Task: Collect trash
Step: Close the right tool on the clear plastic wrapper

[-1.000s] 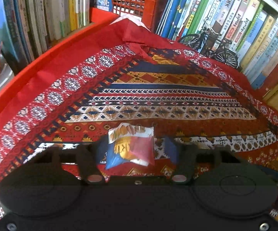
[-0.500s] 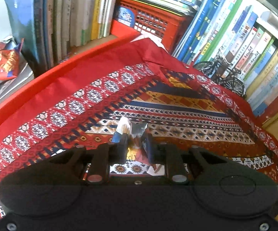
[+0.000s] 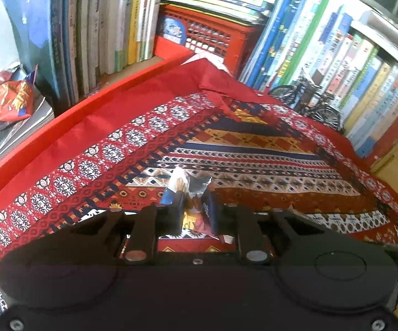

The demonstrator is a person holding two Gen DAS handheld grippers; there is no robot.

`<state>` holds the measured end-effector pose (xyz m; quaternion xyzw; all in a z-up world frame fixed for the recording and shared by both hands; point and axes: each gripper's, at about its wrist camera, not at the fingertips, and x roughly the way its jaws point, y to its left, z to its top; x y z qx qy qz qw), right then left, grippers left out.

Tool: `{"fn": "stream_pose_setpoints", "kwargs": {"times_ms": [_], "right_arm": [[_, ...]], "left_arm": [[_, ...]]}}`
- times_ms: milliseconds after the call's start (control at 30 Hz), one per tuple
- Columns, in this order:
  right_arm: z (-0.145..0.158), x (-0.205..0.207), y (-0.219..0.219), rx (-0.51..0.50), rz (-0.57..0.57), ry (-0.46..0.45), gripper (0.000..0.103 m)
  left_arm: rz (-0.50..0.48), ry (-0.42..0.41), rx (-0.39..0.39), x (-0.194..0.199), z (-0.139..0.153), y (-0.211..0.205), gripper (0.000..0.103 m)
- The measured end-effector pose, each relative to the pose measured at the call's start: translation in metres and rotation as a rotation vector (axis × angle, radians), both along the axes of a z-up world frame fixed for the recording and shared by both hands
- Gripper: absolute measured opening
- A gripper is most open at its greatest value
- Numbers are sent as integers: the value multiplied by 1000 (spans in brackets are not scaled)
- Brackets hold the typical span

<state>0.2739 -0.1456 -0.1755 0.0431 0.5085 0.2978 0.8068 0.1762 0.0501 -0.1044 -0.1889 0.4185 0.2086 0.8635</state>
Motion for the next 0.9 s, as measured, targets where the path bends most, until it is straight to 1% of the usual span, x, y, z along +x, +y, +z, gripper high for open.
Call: {"fn": "stream_pose_setpoints", "kwargs": {"times_ms": [300, 400, 500, 700, 900], "right_arm": [[19, -16, -27, 43, -67, 8, 34], [28, -29, -41, 68, -83, 6, 34], [33, -45, -50, 69, -84, -5, 34], [36, -70, -67, 66, -116, -4, 34], [39, -85, -78, 68, -141, -29, 34]], "left_arm": [[-41, -15, -4, -10, 16, -20, 16], [-57, -24, -5, -16, 22, -28, 16], [-73, -33, -7, -25, 28, -36, 16], [-114, -39, -5, -41, 36, -53, 16], [-142, -50, 17, -55, 40, -64, 16]]}}
